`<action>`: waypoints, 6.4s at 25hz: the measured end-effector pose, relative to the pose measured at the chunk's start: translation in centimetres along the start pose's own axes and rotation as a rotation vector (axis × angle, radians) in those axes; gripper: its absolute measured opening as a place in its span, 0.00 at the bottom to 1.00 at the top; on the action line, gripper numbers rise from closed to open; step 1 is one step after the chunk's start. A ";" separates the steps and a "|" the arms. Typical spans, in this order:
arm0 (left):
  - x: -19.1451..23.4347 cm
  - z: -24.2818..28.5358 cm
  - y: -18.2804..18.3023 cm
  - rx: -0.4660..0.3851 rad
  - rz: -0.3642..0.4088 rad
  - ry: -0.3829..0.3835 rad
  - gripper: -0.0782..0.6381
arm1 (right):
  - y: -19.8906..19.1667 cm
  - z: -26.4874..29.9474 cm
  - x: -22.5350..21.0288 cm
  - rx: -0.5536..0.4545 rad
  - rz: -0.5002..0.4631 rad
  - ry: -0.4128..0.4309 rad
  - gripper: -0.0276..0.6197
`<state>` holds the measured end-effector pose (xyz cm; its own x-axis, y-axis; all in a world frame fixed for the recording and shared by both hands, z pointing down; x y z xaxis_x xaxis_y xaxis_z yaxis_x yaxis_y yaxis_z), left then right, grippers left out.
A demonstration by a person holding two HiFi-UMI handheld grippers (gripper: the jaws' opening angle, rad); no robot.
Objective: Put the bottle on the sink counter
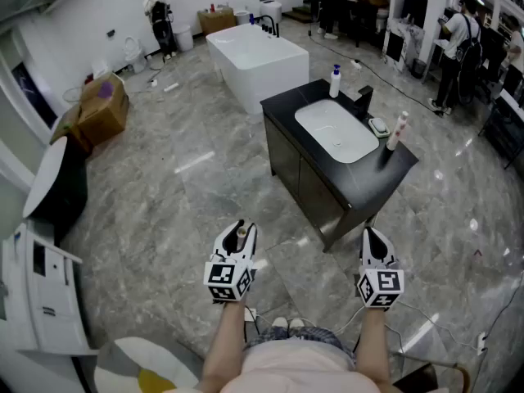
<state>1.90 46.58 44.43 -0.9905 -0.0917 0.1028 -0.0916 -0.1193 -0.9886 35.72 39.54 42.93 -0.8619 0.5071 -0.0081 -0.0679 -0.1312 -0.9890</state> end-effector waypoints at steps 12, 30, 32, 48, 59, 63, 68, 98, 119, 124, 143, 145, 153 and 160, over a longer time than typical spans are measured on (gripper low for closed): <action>2.5 0.9 -0.1 -0.008 -0.014 -0.018 0.30 | 0.5 2.1 2.0 -0.017 -0.001 -0.002 0.06; 6.8 4.1 -0.4 -0.004 -0.006 -0.043 0.30 | -0.1 6.4 3.5 -0.052 0.045 -0.069 0.07; 7.2 5.0 -0.4 -0.003 -0.006 -0.042 0.30 | -0.1 7.5 3.3 -0.055 0.047 -0.066 0.07; 14.4 25.4 0.0 -0.024 0.024 -0.107 0.30 | 0.1 30.3 -1.4 -0.105 0.112 -0.067 0.07; 22.8 49.5 5.2 -0.026 0.042 -0.131 0.30 | 4.2 53.9 -6.5 -0.086 0.144 -0.094 0.07; 24.7 55.8 5.8 -0.019 0.030 -0.129 0.30 | 4.3 60.1 -8.5 -0.063 0.147 -0.093 0.07; 26.0 62.4 6.2 0.011 0.023 -0.143 0.30 | 5.3 66.2 -10.4 -0.050 0.153 -0.083 0.07; 28.6 82.5 12.3 0.008 0.079 -0.266 0.30 | 12.6 85.0 -11.2 -0.062 0.099 0.027 0.07; 35.3 92.9 2.1 0.105 0.094 -0.209 0.30 | 3.7 103.1 -6.8 0.113 0.000 0.220 0.07; 36.0 93.1 -1.8 0.147 0.091 -0.205 0.30 | 0.2 104.0 -6.0 0.164 -0.001 0.228 0.07; 35.2 95.1 -5.9 0.182 0.164 -0.198 0.30 | -3.7 103.4 -7.9 0.213 0.033 0.179 0.07; 35.2 95.1 -5.9 0.188 0.166 -0.213 0.30 | -3.8 103.1 -8.0 0.212 0.040 0.170 0.07; 34.9 93.8 -4.8 0.112 0.117 -0.236 0.43 | -3.5 102.0 -8.4 0.209 0.055 0.155 0.07; 35.0 91.4 -3.2 0.067 0.125 -0.212 0.46 | -2.3 100.4 -9.0 0.198 0.058 0.132 0.07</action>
<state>-23.03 -46.60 61.19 -0.9493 -0.3143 0.0079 0.0444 -0.1587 -0.9863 -6.84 -50.27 60.12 -0.7947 0.5994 -0.0962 -0.1287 -0.3212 -0.9382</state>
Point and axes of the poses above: the fingertips, and each gripper's own axes: z forward along the fingers, x to its left, y out of its top, the point moved 6 cm from there along -z, backward along the fingers
